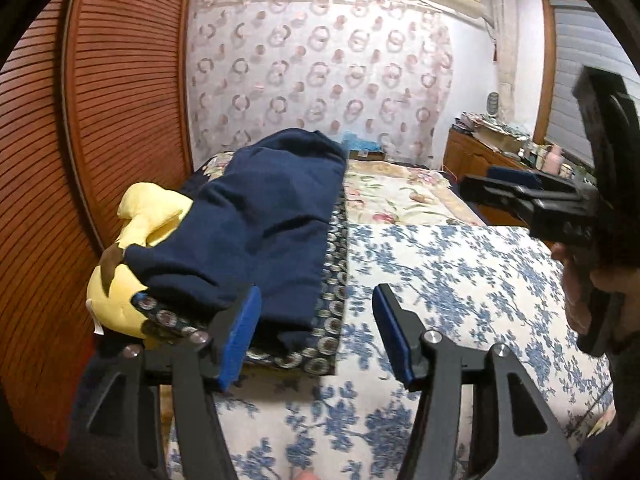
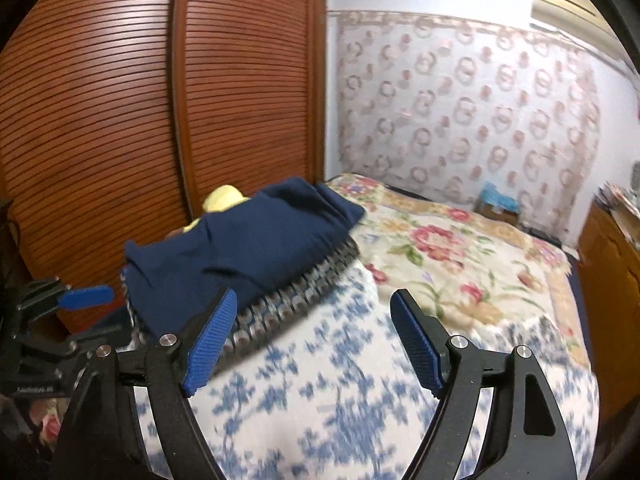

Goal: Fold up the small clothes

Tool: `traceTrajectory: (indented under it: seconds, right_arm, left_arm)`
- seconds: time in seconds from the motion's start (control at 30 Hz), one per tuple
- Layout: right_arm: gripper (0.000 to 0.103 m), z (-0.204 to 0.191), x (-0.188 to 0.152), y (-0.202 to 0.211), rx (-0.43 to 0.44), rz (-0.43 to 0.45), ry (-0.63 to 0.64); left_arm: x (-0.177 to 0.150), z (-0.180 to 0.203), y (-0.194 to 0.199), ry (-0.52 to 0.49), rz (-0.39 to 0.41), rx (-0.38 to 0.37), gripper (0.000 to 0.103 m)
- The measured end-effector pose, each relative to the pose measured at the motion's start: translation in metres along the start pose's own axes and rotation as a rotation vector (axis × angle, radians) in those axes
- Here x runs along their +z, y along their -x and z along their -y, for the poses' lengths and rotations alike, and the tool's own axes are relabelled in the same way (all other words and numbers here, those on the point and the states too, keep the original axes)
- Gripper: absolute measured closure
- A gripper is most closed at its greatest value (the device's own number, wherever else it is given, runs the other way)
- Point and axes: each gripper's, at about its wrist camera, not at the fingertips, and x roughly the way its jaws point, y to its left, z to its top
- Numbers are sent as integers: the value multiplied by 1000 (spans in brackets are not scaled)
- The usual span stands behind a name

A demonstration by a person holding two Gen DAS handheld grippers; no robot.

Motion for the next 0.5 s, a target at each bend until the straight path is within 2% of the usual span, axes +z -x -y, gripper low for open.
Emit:
traceTrajectory:
  seconds: [0.23,0.5]
  right_arm:
    - [21,22,-45,56,-139,6,-92]
    - [21,43,-78,135,-284,93,-187]
  left_arm:
    - [-3,39,5,-47,12,-31,46]
    - [6,82,20,-77,71,-54,46]
